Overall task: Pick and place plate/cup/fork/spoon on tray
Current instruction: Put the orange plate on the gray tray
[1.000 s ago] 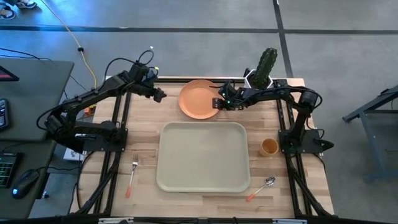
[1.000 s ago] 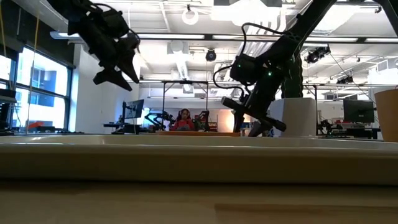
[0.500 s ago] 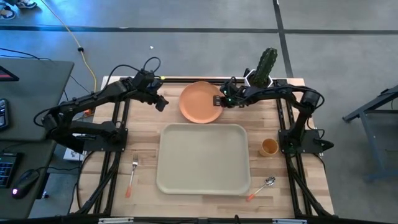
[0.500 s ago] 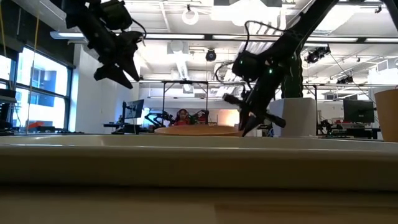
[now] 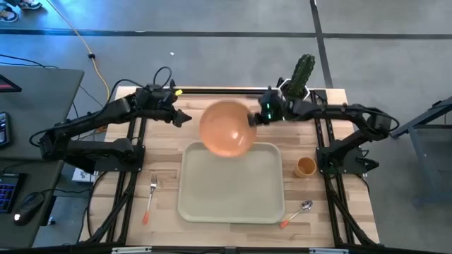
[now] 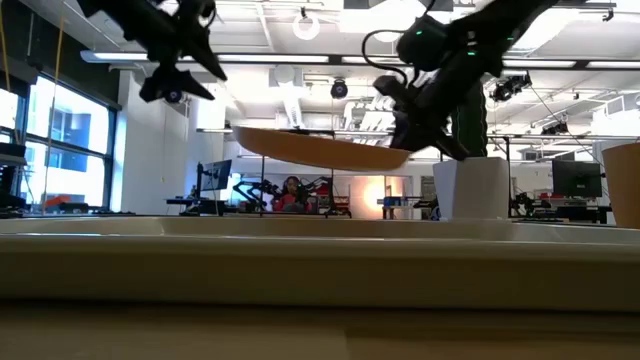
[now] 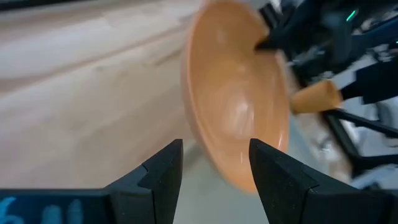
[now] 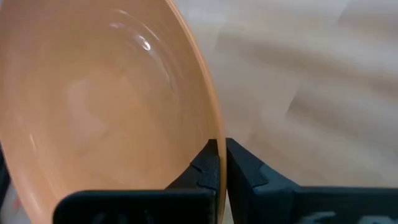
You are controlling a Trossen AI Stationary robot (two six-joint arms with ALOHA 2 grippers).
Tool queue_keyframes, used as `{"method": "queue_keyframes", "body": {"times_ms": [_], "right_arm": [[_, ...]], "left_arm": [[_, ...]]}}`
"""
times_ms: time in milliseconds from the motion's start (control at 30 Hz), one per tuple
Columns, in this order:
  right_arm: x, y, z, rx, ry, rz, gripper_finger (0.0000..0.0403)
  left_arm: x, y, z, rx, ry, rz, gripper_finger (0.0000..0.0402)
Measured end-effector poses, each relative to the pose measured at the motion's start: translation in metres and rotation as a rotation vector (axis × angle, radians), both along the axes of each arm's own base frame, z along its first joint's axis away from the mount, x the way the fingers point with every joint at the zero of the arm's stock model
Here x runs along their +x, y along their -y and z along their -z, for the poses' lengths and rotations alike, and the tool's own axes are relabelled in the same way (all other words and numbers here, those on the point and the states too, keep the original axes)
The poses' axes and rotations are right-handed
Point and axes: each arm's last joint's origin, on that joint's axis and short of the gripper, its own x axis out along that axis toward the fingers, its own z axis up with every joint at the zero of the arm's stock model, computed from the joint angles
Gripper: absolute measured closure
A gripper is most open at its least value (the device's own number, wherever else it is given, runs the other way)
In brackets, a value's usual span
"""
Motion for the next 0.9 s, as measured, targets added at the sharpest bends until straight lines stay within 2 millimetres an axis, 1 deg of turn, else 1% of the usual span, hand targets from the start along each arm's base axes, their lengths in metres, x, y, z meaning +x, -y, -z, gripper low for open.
{"method": "queue_keyframes", "body": {"times_ms": [100,200,267,333,467,633,700,800,900], "right_arm": [[-0.004,-0.043,0.025,0.08,0.035,-0.041,0.0402],[-0.009,-0.084,0.039,0.089,0.039,-0.056,0.0402],[-0.013,-0.103,0.047,0.068,-0.005,-0.074,0.0402],[-0.013,-0.117,0.053,0.055,-0.036,-0.1,0.0402],[-0.012,-0.133,0.061,0.058,-0.067,-0.14,0.0402],[-0.011,-0.143,0.068,0.062,-0.094,-0.152,0.0402],[-0.011,-0.145,0.069,0.039,-0.094,-0.147,0.04],[-0.009,-0.146,0.067,0.015,-0.062,-0.129,0.0377],[-0.008,-0.145,0.066,-0.003,-0.051,-0.109,0.0335]], "left_arm": [[0.007,0.02,-0.003,-0.033,0.025,0.014,0.0227],[0.017,0.045,-0.004,-0.064,0.055,0.042,0.0227],[0.025,0.061,-0.003,-0.06,0.065,0.059,0.0227],[0.031,0.074,-0.001,-0.05,0.07,0.071,0.0227],[0.043,0.091,0.005,-0.008,0.059,0.074,0.0227],[0.058,0.097,0.013,-0.022,0.065,0.06,0.0227],[0.062,0.1,0.016,-0.032,0.062,0.067,0.0227],[0.067,0.106,0.019,-0.06,0.067,0.077,0.0227],[0.068,0.111,0.02,-0.07,0.065,0.093,0.0227]]}}
